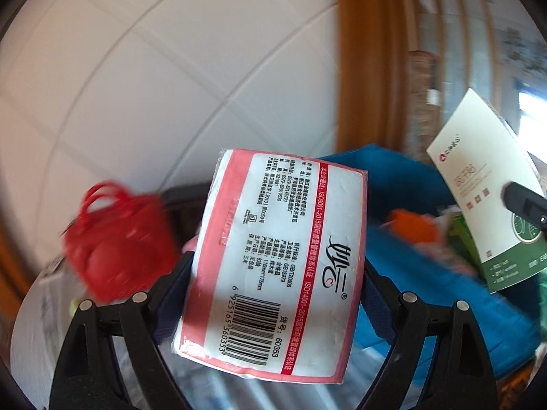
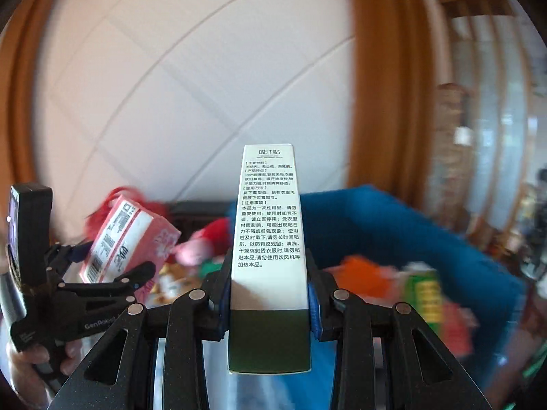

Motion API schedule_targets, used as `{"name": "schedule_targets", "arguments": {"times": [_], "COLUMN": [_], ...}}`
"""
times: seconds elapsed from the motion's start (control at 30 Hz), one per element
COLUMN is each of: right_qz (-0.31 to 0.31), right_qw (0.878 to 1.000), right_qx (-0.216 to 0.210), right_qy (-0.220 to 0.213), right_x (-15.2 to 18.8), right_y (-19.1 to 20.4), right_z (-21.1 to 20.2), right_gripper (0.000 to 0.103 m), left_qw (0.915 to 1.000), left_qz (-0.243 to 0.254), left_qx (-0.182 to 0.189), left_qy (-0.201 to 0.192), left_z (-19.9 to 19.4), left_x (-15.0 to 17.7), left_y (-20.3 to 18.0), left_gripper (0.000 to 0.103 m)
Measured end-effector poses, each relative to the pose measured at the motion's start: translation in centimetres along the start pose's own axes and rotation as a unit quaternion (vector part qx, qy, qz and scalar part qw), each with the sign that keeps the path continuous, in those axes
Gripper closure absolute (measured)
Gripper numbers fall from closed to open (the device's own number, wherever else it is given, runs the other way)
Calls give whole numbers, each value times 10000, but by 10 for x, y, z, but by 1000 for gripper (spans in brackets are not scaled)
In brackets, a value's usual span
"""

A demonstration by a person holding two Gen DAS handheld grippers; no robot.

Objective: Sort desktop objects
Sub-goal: 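Carry the tissue pack and white box over the crate and release both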

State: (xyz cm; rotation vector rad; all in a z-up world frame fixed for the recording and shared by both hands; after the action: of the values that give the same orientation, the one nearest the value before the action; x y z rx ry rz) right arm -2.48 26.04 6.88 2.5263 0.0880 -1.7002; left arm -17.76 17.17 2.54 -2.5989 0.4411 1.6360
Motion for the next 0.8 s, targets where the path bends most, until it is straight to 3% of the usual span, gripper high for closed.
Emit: {"name": "schedule_targets", "arguments": {"times": [0.23, 0.4, 0.6, 0.8], "right_qz": [350, 496, 638, 717], "right_qw": [9925, 9864, 9832, 9839], "right_qx": [1171, 1564, 1681, 1571], "right_qy": [-58, 104, 302, 457], "right_x": [5, 15, 32, 46], "right_y": [-105, -157, -212, -255], "right_z": [-60, -67, -67, -51], "right_gripper": [69, 69, 69, 69], "left_qw": [9953, 9903, 9883, 9890], "left_qz": [351, 657, 915, 1028], "left_qx": [898, 1223, 1223, 1041], "left_qy": [-124, -92, 24, 222], "left_z": [-16, -26, -14, 9], "left_x": [-24, -33, -39, -36], "left_y": [-109, -182, -235, -253], "left_gripper": [14, 14, 14, 14]}}
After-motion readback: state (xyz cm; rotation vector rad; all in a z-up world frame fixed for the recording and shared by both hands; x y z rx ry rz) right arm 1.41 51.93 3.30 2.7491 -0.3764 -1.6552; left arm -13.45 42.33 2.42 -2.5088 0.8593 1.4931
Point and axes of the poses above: each gripper's, at about its wrist camera, not at the fingertips, and z roughly the way its jaws point, y to its left, x to its underside, the point moved 9 cm from there along z, roughly the way its jaws point, and after that the axes turned 15 degrees about -x, right-handed, at the moved point
